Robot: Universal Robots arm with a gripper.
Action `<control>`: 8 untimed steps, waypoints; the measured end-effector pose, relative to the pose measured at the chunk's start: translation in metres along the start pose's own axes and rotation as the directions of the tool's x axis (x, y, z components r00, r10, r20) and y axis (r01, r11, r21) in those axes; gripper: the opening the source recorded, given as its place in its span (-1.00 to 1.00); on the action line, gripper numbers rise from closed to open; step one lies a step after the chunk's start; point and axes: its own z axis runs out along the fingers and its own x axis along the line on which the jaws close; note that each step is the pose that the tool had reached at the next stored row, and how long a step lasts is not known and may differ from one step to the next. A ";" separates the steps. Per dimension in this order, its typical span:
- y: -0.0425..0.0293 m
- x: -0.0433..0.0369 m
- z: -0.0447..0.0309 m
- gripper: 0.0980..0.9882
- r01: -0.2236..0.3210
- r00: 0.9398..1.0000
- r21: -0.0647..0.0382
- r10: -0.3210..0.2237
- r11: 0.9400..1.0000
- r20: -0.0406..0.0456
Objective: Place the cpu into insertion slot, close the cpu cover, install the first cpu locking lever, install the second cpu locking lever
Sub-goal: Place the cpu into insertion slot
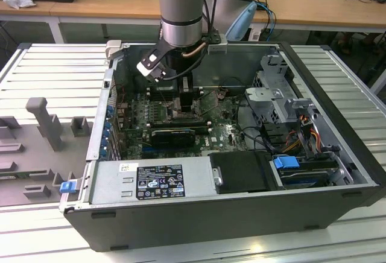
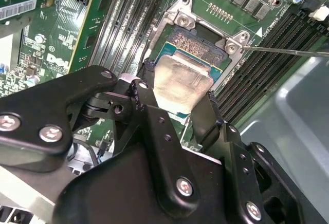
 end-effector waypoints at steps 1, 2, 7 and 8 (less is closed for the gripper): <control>0.0000 0.0000 0.0003 -0.03 0.000 1.000 0.000 0.000 1.000 0.000; -0.0001 0.0000 0.0006 -0.03 0.000 1.000 0.000 0.000 1.000 0.000; -0.0003 0.0002 0.0017 -0.03 0.000 1.000 0.000 0.000 1.000 0.000; -0.0004 0.0005 0.0020 -0.03 -0.001 1.000 0.000 0.001 1.000 0.000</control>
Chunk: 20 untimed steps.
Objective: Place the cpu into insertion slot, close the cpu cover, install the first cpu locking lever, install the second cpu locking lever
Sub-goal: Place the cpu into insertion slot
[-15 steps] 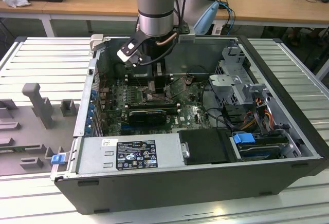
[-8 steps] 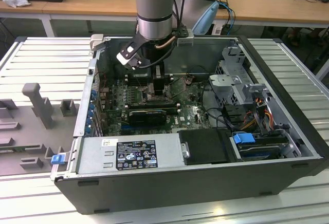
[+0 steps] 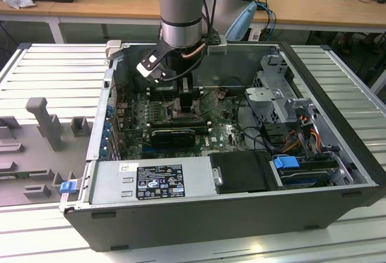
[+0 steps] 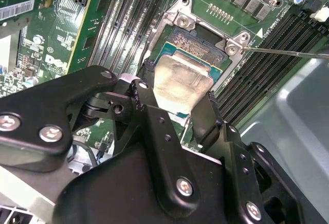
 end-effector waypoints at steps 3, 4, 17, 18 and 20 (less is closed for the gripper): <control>-0.0012 0.0006 0.0015 -0.03 -0.010 1.000 0.000 0.010 1.000 0.001; -0.0018 0.0006 0.0023 -0.03 -0.018 1.000 0.000 0.018 1.000 0.002; -0.0045 0.0053 0.0213 -0.03 -0.022 1.000 0.000 0.022 1.000 0.002; -0.0046 0.0055 0.0223 -0.03 -0.022 1.000 0.000 0.022 1.000 0.002; -0.0048 0.0061 0.0242 -0.03 -0.022 1.000 0.000 0.022 1.000 0.003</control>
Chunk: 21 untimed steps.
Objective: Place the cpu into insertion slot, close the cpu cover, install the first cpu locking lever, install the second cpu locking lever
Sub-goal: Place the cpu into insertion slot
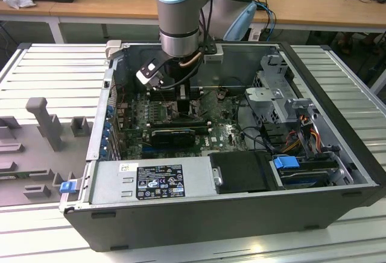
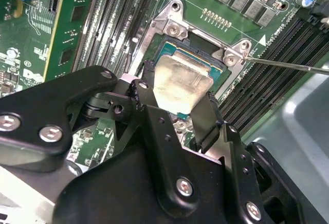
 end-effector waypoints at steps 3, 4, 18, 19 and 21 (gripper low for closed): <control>-0.0002 0.0002 0.0016 -0.03 0.000 1.000 0.000 0.000 1.000 0.001; -0.0001 0.0003 0.0016 -0.03 0.000 1.000 0.000 0.000 1.000 0.001; 0.0010 0.0004 -0.0118 -0.04 0.000 1.000 0.000 0.000 1.000 0.001; 0.0010 0.0005 -0.0122 -0.19 0.000 1.000 0.000 0.000 1.000 0.001; 0.0011 0.0005 -0.0128 -0.45 0.000 1.000 0.000 0.000 1.000 0.001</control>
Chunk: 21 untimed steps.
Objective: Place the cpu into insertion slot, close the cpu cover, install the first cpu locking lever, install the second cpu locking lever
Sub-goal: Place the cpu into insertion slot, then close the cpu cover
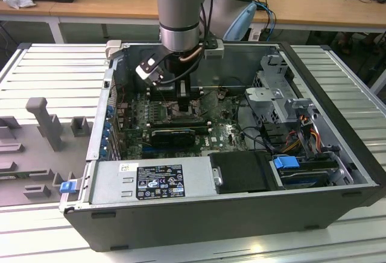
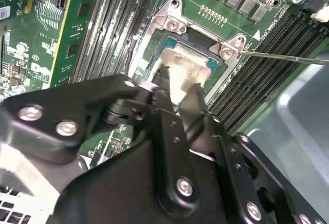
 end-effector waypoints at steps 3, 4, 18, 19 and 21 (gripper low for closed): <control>0.0001 0.0000 -0.0011 -0.87 0.000 1.000 0.000 0.000 1.000 0.000; 0.0001 0.0000 -0.0017 -0.98 0.000 1.000 0.000 0.000 1.000 0.000; 0.0054 0.0002 -0.0126 -0.98 -0.001 1.000 0.001 0.001 1.000 0.001; 0.0062 0.0001 -0.0125 -0.98 -0.001 1.000 0.001 0.001 1.000 0.001; 0.0075 0.0000 -0.0124 -0.98 -0.001 1.000 0.001 0.001 1.000 0.001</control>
